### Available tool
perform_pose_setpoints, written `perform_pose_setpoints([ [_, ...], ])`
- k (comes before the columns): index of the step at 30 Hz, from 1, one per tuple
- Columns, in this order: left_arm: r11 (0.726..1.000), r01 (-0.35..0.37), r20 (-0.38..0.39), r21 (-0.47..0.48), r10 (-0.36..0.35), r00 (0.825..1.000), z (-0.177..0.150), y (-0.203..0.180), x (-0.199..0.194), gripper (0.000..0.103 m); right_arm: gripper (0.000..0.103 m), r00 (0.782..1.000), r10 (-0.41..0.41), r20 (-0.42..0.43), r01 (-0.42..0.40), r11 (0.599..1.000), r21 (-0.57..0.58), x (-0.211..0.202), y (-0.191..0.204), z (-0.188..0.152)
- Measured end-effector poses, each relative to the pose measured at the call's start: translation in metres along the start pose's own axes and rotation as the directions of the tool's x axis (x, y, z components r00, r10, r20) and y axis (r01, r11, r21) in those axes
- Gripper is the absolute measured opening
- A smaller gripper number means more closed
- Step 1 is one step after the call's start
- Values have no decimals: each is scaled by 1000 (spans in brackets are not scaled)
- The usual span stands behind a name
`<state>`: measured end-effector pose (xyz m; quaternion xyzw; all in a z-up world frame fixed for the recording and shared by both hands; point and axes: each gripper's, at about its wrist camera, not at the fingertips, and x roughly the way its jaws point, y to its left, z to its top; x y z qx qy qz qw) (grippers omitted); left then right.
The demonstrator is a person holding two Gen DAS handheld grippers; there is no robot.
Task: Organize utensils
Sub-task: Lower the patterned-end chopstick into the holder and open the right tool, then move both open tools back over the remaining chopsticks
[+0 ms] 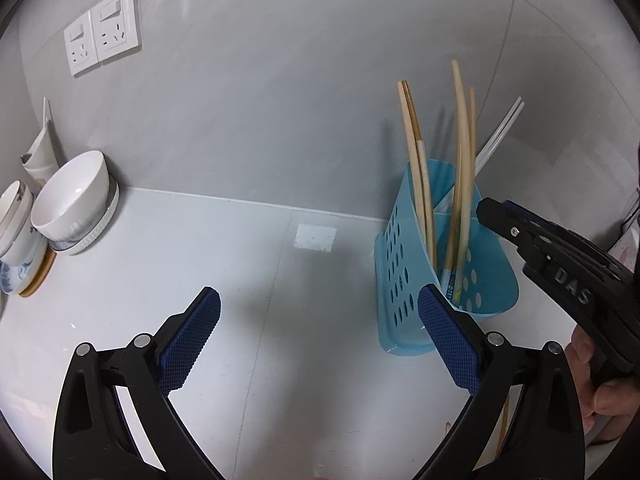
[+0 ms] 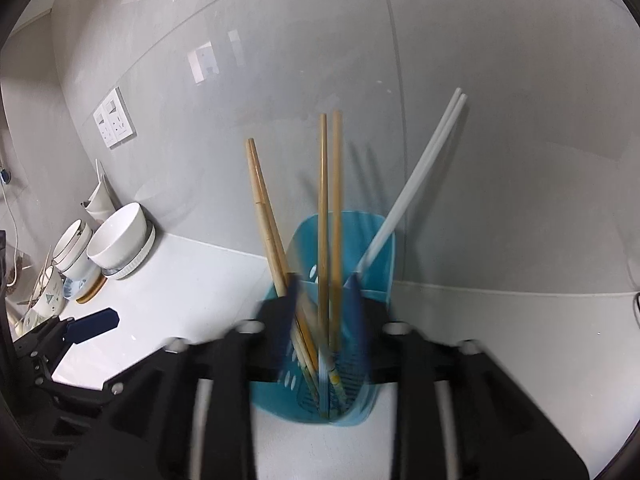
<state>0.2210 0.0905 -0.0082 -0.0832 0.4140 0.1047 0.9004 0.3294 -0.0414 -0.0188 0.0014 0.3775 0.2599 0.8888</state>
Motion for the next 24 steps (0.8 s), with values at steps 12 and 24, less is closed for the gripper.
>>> perform_pose_setpoints([
  [12, 1000, 21, -8, 0, -21, 1000, -5, -4, -15, 97, 87, 991, -122, -48, 123, 992, 16, -35, -23, -15],
  [24, 998, 52, -105, 28, -49, 993, -42, -22, -19, 97, 93, 953, -242, -184, 262, 961, 90, -69, -64, -70],
])
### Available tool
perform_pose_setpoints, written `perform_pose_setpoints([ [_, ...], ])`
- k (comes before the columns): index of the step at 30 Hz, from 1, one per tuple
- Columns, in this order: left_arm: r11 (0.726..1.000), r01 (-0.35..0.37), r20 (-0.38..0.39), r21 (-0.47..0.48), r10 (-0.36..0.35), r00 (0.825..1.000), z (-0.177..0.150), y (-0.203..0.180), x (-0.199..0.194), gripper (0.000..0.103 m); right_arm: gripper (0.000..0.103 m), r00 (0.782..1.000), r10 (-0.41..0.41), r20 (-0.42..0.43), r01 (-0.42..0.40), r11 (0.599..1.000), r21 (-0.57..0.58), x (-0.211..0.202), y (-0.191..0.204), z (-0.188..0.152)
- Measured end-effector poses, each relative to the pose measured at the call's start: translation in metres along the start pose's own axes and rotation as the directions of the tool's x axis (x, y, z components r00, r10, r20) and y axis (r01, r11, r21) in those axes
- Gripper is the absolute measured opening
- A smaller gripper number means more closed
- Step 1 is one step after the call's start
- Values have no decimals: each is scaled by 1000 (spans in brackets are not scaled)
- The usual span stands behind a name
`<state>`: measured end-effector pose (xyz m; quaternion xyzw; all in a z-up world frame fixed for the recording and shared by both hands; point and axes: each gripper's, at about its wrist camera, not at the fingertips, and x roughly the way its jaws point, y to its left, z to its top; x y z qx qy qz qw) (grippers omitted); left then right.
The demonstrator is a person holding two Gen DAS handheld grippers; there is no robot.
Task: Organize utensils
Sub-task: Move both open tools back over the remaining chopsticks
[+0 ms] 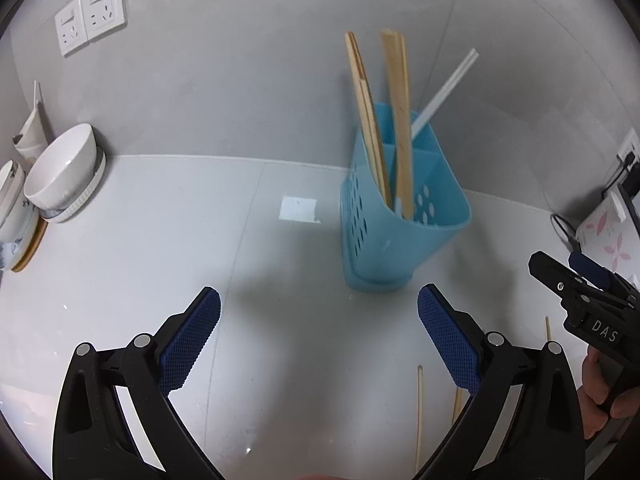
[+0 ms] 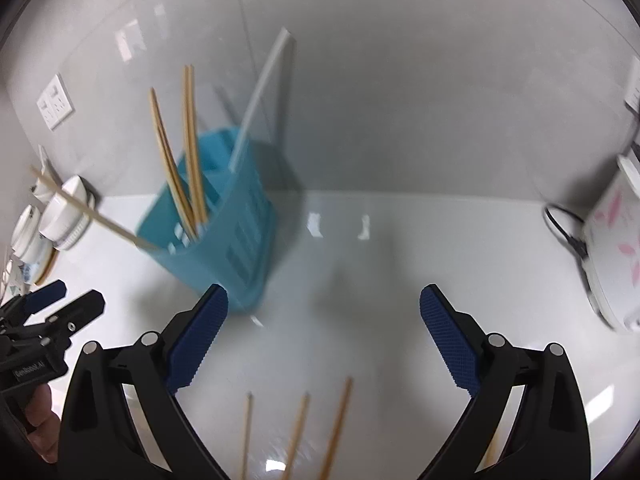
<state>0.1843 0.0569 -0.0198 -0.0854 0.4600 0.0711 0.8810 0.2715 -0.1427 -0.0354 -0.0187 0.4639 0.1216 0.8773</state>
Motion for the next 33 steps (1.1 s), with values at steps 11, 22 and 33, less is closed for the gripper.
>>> perform_pose_setpoints([
  [11, 999, 11, -133, 39, -6, 991, -50, -23, 18, 97, 93, 985, -66, -161, 76, 996, 55, 1, -21, -67],
  [22, 996, 47, -273, 72, -25, 962, -101, -36, 50, 97, 93, 940, -87, -329, 113, 992, 60, 11, -28, -131],
  [33, 996, 65, -366, 58, -39, 930, -132, -42, 72, 96, 78, 898, -57, -436, 82, 996, 38, 7, -19, -169],
])
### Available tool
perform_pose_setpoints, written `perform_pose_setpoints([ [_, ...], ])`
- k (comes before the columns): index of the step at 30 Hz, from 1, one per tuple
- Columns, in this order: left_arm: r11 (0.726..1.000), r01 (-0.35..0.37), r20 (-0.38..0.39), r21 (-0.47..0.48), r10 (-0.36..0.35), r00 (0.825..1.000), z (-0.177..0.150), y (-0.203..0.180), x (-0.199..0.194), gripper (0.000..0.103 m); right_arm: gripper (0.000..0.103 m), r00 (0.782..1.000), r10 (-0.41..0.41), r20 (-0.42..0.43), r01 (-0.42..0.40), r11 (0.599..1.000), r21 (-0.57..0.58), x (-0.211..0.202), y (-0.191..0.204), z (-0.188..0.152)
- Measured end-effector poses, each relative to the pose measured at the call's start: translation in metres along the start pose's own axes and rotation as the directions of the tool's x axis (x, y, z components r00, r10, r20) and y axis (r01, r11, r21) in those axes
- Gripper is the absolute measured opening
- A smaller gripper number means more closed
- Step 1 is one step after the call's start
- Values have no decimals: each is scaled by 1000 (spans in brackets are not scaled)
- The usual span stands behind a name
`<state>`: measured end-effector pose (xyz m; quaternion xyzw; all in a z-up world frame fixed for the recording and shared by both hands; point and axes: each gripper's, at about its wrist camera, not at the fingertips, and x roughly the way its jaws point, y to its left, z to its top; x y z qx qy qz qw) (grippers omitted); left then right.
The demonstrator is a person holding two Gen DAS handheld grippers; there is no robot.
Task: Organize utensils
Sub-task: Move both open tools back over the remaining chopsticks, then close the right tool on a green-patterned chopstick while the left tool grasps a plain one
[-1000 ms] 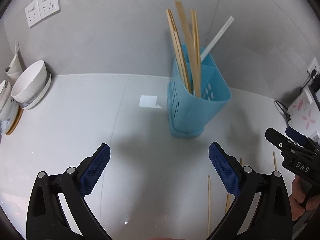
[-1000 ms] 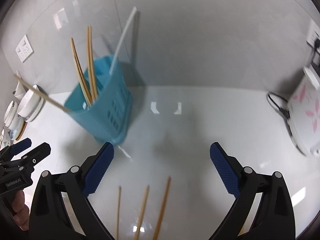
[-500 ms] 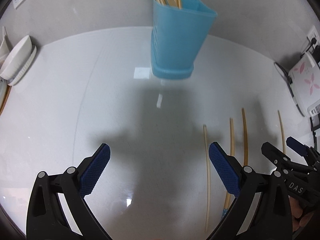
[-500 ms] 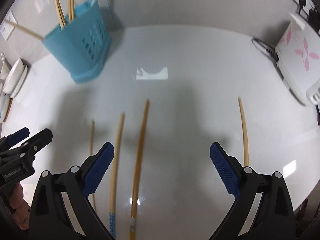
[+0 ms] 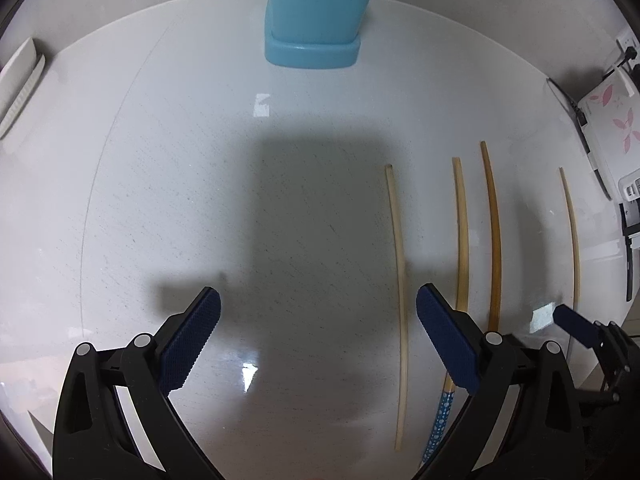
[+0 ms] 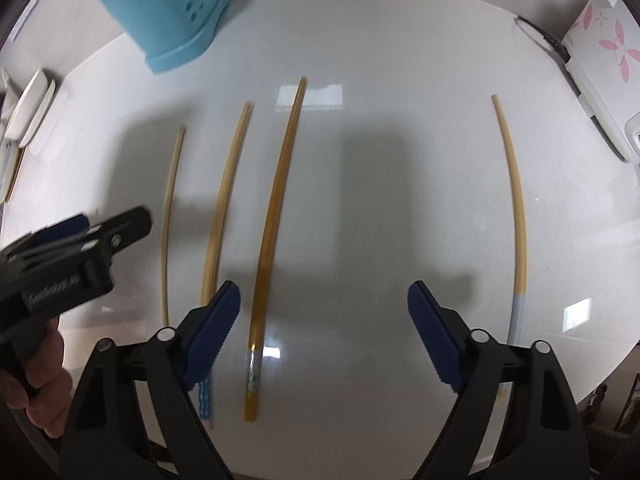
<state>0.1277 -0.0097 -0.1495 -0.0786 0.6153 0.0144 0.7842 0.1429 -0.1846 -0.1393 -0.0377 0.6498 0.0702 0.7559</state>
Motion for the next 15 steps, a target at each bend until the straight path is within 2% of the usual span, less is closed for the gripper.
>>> perform_pose_setpoints([
  [8, 999, -35, -45, 26, 36, 998, -9, -10, 7, 92, 66, 999, 7, -49, -9, 999, -37, 4, 15, -7],
  [15, 993, -109, -72, 48, 113, 991, -13, -15, 10, 87, 49, 998, -18, -63, 14, 998, -67, 5, 25, -3],
])
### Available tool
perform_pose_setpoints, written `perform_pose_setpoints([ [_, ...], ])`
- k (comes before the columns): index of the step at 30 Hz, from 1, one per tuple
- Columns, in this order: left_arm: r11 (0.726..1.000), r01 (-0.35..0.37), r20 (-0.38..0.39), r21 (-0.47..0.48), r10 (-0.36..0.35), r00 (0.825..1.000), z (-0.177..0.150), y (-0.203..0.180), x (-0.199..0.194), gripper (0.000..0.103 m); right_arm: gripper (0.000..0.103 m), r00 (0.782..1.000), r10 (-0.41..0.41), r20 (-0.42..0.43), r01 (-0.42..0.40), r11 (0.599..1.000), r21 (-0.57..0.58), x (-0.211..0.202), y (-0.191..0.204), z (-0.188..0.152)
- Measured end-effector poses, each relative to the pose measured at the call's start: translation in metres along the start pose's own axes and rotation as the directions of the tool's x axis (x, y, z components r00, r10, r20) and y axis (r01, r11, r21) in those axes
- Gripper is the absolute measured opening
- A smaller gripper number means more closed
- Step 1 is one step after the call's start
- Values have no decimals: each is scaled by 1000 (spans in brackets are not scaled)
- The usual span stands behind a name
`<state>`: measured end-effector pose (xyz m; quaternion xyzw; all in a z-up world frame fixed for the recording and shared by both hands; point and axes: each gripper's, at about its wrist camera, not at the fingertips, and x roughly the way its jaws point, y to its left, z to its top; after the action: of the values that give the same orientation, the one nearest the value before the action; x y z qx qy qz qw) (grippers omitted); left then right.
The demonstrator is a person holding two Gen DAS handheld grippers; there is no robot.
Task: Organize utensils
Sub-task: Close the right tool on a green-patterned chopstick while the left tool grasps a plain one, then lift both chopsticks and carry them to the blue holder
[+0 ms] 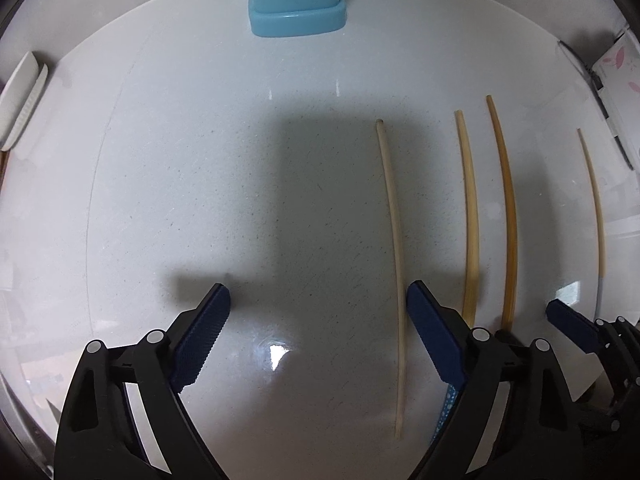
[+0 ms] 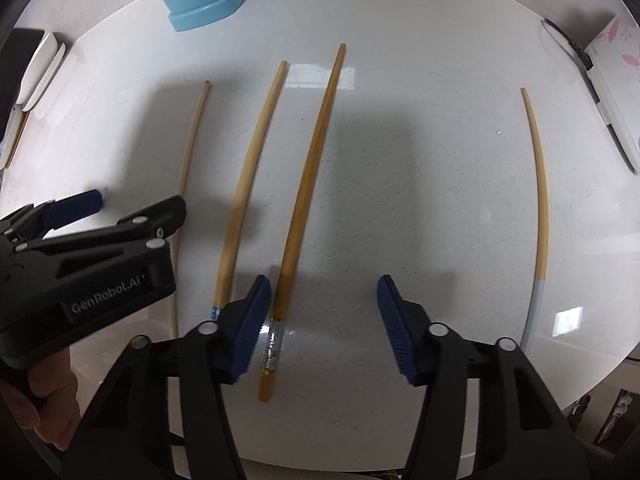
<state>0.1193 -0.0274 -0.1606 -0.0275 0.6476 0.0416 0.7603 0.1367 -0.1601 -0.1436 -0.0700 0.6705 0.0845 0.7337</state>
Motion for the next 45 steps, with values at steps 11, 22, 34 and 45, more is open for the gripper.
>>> perform_pose_setpoints([
  [11, 1000, -4, -62, -3, 4, 998, -1, -18, -5, 52, 26, 999, -23, -35, 23, 1000, 0, 1, 6, 4],
  [22, 1000, 15, -80, -28, -17, 997, -5, -11, -5, 4, 6, 997, -16, -69, 16, 1000, -7, 7, 8, 9],
  [34, 1000, 15, -9, -7, -15, 1000, -11, -15, -20, 4, 6, 1000, 5, -24, -4, 1000, 9, -11, 0, 5],
  [45, 1000, 22, 99, 7, -23, 995, -14, 2, -55, 4, 6, 996, 23, 83, -24, 1000, 7, -41, -3, 10],
])
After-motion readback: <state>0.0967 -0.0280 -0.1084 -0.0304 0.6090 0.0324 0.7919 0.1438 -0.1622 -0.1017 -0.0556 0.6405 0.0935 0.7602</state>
